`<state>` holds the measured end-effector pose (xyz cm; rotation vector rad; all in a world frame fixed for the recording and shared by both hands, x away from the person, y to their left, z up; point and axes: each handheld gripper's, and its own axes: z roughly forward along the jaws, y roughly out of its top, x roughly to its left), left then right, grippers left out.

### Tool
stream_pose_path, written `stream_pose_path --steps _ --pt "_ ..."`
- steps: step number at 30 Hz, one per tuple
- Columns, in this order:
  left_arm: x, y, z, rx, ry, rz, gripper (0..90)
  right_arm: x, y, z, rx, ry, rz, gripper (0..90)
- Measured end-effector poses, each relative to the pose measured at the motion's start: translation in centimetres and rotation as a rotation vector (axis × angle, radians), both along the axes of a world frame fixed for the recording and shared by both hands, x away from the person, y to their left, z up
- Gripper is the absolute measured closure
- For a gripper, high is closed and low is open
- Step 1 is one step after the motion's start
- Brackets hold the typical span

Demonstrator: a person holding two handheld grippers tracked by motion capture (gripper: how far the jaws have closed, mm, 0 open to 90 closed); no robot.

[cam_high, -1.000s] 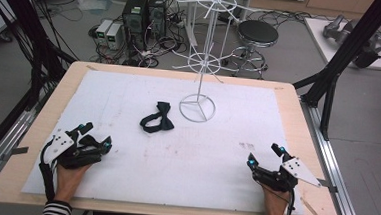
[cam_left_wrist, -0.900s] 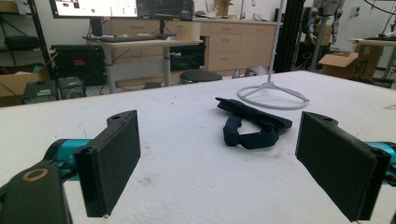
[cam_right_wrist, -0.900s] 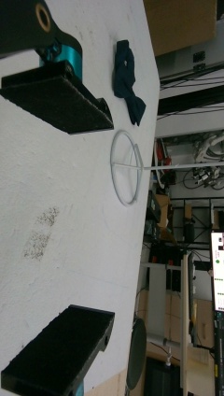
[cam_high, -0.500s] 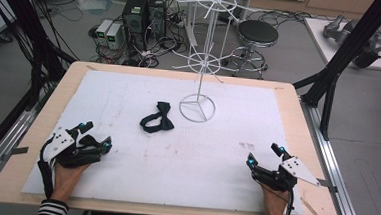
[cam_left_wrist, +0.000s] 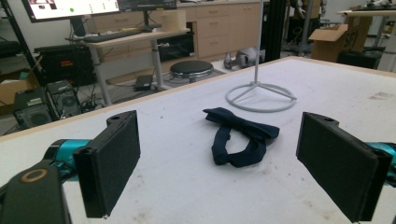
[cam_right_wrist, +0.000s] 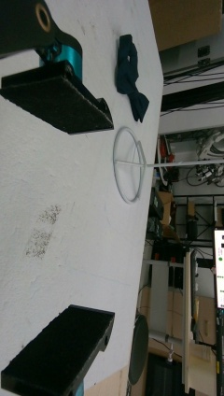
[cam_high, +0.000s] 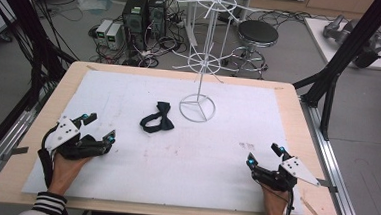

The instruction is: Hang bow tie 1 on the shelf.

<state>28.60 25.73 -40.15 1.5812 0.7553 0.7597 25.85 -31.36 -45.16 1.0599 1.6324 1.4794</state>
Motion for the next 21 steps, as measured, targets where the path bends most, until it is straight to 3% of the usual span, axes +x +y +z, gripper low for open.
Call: stream_pose_path --steps 16,21 --pt "2.7 -3.4 2.9 0.062 0.077 -0.049 14.1 0.0 0.0 0.0 -0.001 0.0 0.002 7.4" --pt "4.0 -4.6 3.6 0.075 0.118 -0.069 14.1 0.0 0.1 0.0 -0.01 -0.007 0.003 7.4"
